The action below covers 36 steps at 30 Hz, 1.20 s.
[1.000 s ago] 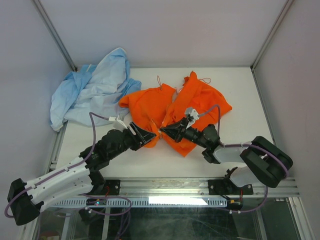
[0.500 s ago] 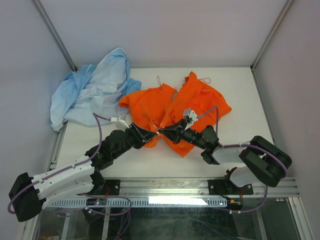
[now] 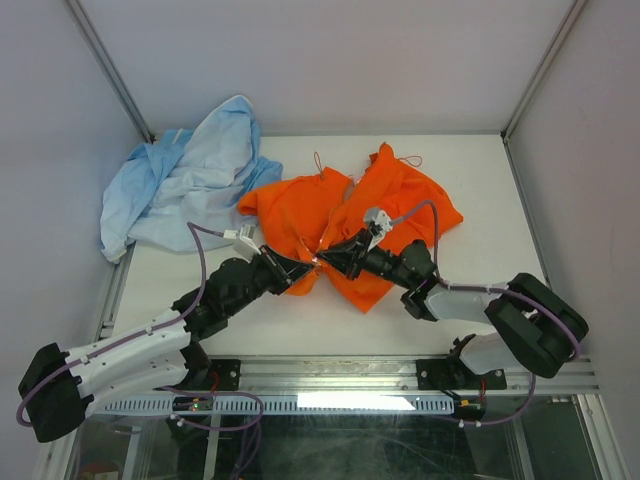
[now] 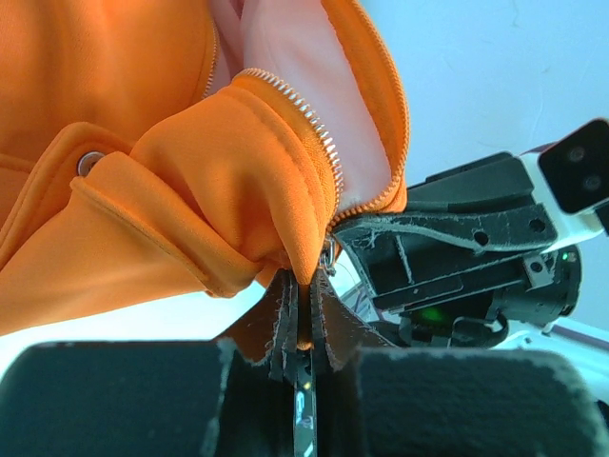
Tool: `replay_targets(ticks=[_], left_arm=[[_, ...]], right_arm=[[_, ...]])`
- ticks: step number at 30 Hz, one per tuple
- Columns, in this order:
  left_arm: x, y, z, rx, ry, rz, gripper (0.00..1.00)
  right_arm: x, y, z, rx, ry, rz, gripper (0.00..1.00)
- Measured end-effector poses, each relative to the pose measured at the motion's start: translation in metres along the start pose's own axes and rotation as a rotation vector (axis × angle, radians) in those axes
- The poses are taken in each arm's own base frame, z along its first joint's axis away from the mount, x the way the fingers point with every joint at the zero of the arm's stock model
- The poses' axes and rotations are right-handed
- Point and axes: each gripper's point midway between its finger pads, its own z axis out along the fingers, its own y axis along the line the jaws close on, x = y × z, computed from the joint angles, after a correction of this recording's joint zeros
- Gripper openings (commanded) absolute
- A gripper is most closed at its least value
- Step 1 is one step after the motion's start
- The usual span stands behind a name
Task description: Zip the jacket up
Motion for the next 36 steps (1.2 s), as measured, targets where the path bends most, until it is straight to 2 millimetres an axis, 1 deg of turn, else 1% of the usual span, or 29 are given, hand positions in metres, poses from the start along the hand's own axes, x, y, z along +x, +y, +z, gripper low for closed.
replay_targets(ticks=[3, 5, 10, 17, 21, 22, 23, 24, 26, 28, 30, 31, 33, 34, 36], left_arm=[[-0.002, 0.003, 0.006, -0.004, -0.005, 0.033, 0.0], [-0.001, 0.005, 0.01, -0.015, -0.002, 0.053, 0.0], [-0.001, 0.005, 0.012, -0.011, -0.002, 0.095, 0.0], [0.0, 0.016, 0.026, -0.044, 0.027, 0.138, 0.0], [-0.002, 0.02, 0.029, -0.046, 0.044, 0.132, 0.0], [-0.004, 0.02, 0.029, -0.045, 0.046, 0.129, 0.0], [-0.005, 0.02, 0.029, -0.044, 0.049, 0.128, 0.0], [-0.006, 0.019, 0.029, -0.042, 0.055, 0.127, 0.0], [-0.003, 0.022, 0.029, -0.053, 0.082, 0.134, 0.0], [-0.001, 0.023, 0.029, -0.059, 0.1, 0.137, 0.0], [0.001, 0.025, 0.029, -0.065, 0.12, 0.136, 0.0], [0.003, 0.026, 0.029, -0.068, 0.13, 0.135, 0.0], [0.007, 0.028, 0.029, -0.073, 0.151, 0.134, 0.0], [0.009, 0.028, 0.029, -0.074, 0.159, 0.132, 0.0], [0.012, 0.029, 0.029, -0.072, 0.175, 0.132, 0.0]], right_arm=[[-0.002, -0.006, 0.005, -0.002, 0.033, 0.003, 0.0], [0.001, -0.01, 0.006, 0.002, 0.065, -0.001, 0.0], [0.007, -0.017, 0.003, 0.011, 0.105, 0.006, 0.0], [0.013, -0.03, -0.001, 0.052, 0.153, 0.036, 0.0], [0.017, -0.035, -0.001, 0.076, 0.187, 0.058, 0.0], [0.017, -0.036, -0.001, 0.08, 0.193, 0.062, 0.21], [0.017, -0.036, -0.001, 0.084, 0.199, 0.065, 0.32], [0.017, -0.036, -0.003, 0.09, 0.207, 0.051, 0.36], [0.01, -0.043, -0.009, 0.123, 0.211, 0.004, 0.4], [-0.001, -0.047, -0.016, 0.153, 0.208, -0.055, 0.43], [-0.015, -0.045, -0.024, 0.176, 0.195, -0.127, 0.45], [-0.022, -0.041, -0.027, 0.177, 0.188, -0.165, 0.45], [-0.03, -0.032, -0.032, 0.171, 0.186, -0.221, 0.52], [-0.031, -0.027, -0.035, 0.164, 0.195, -0.253, 0.55], [-0.029, -0.011, -0.038, 0.129, 0.216, -0.337, 0.56]])
